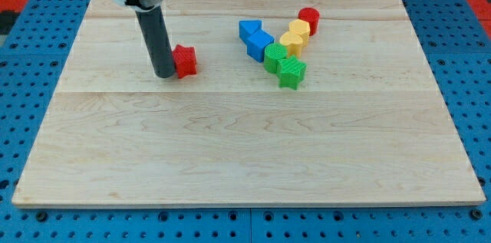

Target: Move the red star towards top of blue triangle

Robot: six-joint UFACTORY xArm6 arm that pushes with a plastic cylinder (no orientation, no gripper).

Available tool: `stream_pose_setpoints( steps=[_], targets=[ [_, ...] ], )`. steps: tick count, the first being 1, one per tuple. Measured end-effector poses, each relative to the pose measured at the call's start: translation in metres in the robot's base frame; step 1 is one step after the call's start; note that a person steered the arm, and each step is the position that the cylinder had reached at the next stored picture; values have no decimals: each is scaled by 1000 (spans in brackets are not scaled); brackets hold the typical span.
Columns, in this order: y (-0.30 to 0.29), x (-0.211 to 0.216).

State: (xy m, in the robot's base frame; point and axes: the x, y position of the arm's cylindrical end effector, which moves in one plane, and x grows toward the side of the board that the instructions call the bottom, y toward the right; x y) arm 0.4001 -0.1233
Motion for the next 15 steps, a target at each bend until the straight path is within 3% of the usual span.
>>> stream_pose_setpoints(
  steps=[4,9,11,15],
  targets=[
    [47,-4],
    [50,-84],
    [-2,-89],
    [91,-103]
  ],
)
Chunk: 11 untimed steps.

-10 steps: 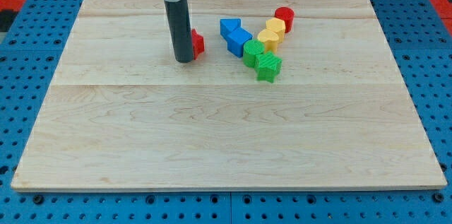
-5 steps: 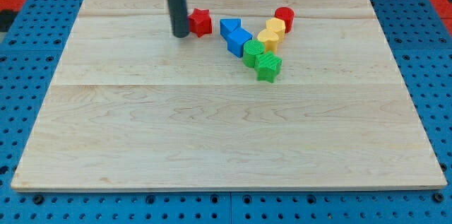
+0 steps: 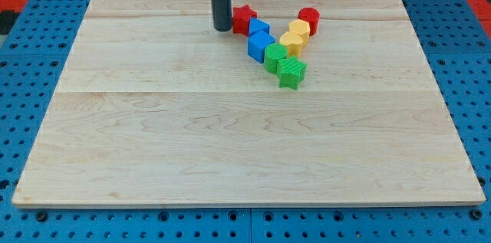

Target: Move the red star towards top of blue triangle

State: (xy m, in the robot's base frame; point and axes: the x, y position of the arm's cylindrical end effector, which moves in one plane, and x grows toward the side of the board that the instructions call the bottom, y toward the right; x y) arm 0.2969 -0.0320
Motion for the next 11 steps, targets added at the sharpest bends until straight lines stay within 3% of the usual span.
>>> stream_pose_setpoints(
  steps=[1,3,4,7,9,11],
  targets=[
    [-8,-4],
    [-62,-79],
    [-26,-102],
    [61,-83],
    [67,-34],
    [67,-22]
  ],
)
